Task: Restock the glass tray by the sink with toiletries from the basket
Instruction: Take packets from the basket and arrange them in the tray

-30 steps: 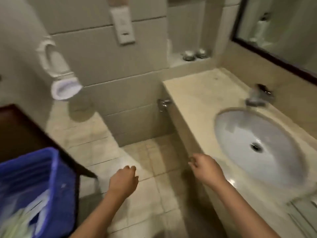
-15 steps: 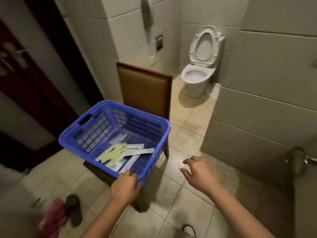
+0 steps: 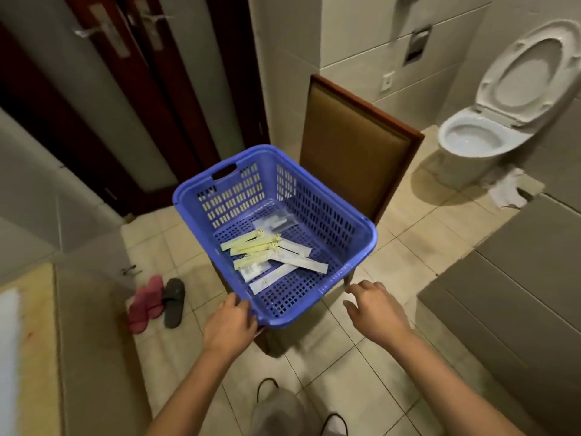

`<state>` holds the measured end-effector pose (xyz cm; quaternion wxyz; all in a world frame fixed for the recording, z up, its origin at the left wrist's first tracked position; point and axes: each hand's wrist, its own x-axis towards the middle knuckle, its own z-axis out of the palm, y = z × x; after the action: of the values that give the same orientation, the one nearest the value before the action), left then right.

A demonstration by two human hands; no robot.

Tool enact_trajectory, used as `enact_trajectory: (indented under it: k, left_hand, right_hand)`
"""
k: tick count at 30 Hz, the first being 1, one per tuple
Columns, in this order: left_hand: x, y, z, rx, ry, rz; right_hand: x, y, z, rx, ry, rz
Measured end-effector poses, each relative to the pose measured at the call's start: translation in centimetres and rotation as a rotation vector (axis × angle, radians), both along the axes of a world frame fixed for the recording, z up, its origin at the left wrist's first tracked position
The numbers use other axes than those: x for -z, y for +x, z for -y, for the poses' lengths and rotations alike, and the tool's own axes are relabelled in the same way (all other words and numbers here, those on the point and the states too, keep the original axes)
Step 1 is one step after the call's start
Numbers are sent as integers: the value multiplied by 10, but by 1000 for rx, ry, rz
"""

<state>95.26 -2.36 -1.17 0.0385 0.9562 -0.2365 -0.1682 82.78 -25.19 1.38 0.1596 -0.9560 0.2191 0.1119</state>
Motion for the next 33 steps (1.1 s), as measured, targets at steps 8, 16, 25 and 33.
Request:
enact_trajectory:
  k: [8, 16, 25, 33]
  left_hand:
    - [13, 51, -37, -157, -37, 7]
    - [34, 186, -42, -49, -67, -56]
    - [59, 332, -15, 188, -55, -186]
    - [121, 354, 64, 285, 122, -454]
  right_hand:
    - [19, 70, -16, -119, 1, -72]
    - [40, 168, -8, 12, -5, -219]
    - [109, 261, -55, 116, 109, -461]
    - [175, 268, -68, 129, 207, -670]
